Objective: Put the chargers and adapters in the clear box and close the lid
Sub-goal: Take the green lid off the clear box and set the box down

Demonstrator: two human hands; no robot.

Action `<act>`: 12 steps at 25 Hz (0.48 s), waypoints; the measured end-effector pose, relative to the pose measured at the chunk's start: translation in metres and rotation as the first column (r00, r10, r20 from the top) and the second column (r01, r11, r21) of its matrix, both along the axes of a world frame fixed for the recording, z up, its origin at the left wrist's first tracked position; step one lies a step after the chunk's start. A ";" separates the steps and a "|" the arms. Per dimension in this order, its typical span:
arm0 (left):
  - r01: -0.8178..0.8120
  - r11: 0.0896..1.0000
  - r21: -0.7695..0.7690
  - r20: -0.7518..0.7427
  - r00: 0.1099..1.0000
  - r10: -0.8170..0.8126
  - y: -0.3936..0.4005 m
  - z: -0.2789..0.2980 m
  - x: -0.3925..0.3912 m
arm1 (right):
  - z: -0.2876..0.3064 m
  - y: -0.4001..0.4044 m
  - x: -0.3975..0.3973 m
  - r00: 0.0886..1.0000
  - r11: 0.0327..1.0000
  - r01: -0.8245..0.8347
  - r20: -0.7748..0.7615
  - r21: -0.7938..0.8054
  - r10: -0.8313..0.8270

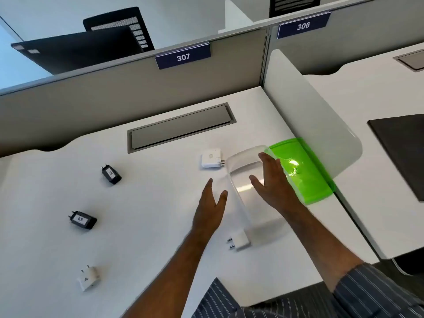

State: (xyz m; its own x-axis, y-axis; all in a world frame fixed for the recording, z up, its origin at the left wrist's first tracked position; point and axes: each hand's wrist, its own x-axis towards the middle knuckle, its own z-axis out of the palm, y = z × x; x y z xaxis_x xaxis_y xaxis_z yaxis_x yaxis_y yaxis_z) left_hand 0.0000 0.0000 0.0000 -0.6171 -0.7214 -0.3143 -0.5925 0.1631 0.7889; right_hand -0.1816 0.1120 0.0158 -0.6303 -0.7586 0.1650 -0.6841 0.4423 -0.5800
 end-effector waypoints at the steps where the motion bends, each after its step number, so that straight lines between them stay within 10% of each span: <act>1: -0.025 0.998 0.056 -0.030 0.999 0.026 0.004 0.000 -0.007 | 0.000 0.004 -0.006 0.999 1.000 0.023 -0.022 -0.015 -0.023; 12: -0.118 0.944 0.309 -0.067 0.987 0.145 0.019 0.011 -0.043 | -0.008 0.044 -0.050 0.961 0.946 0.220 0.115 0.239 -0.252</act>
